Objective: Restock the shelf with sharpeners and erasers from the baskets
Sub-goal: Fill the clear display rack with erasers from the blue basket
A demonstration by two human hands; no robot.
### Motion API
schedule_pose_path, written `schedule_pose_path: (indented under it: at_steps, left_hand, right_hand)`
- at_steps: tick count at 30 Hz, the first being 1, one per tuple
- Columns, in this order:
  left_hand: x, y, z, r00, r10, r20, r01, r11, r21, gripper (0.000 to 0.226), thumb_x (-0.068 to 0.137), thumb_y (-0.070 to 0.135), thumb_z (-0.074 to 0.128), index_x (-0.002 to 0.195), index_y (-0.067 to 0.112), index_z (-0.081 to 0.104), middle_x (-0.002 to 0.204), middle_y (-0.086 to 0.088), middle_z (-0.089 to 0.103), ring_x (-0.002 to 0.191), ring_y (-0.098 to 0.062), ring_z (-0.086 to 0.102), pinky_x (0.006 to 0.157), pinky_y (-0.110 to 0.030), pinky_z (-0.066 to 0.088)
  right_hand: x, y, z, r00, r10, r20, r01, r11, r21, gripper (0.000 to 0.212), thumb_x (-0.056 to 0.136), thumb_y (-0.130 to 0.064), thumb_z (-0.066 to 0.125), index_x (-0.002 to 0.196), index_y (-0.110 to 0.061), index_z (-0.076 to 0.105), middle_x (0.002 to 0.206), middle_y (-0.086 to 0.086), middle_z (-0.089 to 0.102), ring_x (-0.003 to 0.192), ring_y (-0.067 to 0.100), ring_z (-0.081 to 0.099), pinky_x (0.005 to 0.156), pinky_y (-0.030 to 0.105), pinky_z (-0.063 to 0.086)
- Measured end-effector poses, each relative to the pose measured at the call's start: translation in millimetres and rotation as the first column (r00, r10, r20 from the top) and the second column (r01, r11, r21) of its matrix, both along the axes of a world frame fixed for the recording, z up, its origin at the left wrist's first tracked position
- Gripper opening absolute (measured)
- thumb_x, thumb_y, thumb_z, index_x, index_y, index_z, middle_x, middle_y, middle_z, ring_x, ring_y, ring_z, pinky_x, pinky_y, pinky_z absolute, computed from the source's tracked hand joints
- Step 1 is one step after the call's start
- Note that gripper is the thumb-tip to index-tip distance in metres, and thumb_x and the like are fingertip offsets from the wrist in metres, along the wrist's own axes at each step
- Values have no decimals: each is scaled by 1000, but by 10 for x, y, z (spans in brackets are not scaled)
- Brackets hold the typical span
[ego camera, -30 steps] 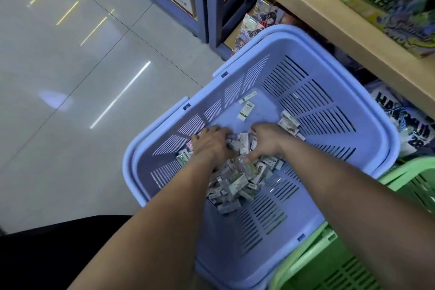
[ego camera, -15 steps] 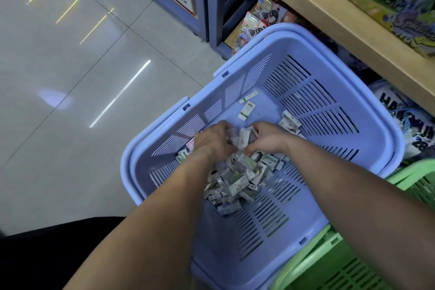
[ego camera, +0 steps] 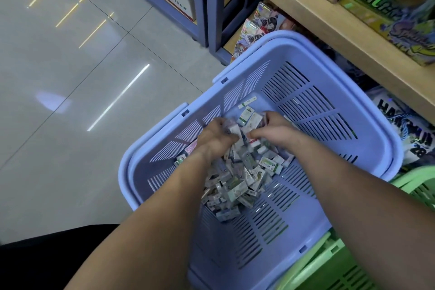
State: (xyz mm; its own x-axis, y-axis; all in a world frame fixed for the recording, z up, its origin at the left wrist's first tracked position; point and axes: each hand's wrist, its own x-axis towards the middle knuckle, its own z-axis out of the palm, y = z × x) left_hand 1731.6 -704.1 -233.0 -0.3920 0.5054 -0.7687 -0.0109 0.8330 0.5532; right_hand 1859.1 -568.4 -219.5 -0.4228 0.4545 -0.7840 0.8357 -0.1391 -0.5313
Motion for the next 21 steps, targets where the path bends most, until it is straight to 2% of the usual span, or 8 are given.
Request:
schedule_pose_path:
  at_steps: [2,5,9,11,14,17,19,21]
  left_hand:
    - [16,20,85,986,101,130,-110,992,62,40,91,22,71,126,23,53,94,-4,72,72,-16,68,67,-35,55]
    - [54,23,145,953,187,239,-221,967,126,38,91,21,72,125,24,55,95,-1,71,74,-16,65,72,-33,50]
    - [48,41,239,927,242,287,-295,942,158,41,87,17,74,125,22,60,93,1,72,69,-10,65,66,-29,50]
    - [41,46,350,944,206,258,-256,950,178,43,85,20,75,125,26,60,95,1,72,72,-12,67,68,-33,54]
    - [52,50,567,950,163,268,-219,956,194,52,85,19,75,133,23,55,112,-9,71,91,-26,72,80,-42,58]
    - [65,62,870,922,142,361,-229,950,212,43,92,5,67,132,12,54,119,-19,68,86,-25,70,69,-36,57]
    - [99,49,1151,893,105,438,-223,948,227,39,95,0,62,131,10,51,120,-16,66,89,-26,73,70,-39,61]
    - [145,23,1454,888,57,456,-199,942,270,41,95,-3,60,132,9,49,116,-11,67,94,-29,75,78,-44,63]
  right_hand:
    - [-36,20,46,995,-78,-59,78,997,-5,32,76,-11,84,100,-23,66,93,-7,74,86,12,71,65,23,51]
    - [-92,15,120,981,-150,-119,148,989,-29,39,78,-3,82,108,-22,65,96,-5,75,88,12,71,64,21,54]
    - [-77,32,209,963,-228,-142,219,973,-79,32,79,1,79,101,-18,67,99,6,76,96,27,73,85,45,62]
    - [-49,46,320,957,-248,-151,236,967,-94,32,78,1,79,103,-15,67,100,9,76,97,30,73,87,53,60]
    - [22,26,548,943,-281,-177,269,959,-91,34,76,1,80,101,-19,66,99,7,75,97,28,73,84,50,61]
    - [149,-69,896,911,-340,-235,323,940,-108,39,82,5,76,101,-26,63,99,3,73,94,24,71,73,36,59]
    - [280,-156,1162,878,-388,-278,364,921,-136,35,84,5,74,105,-21,62,101,4,72,93,24,71,72,35,57]
    - [426,-250,1443,828,-454,-329,421,891,-170,30,86,5,72,107,-12,61,101,9,71,91,27,69,77,40,57]
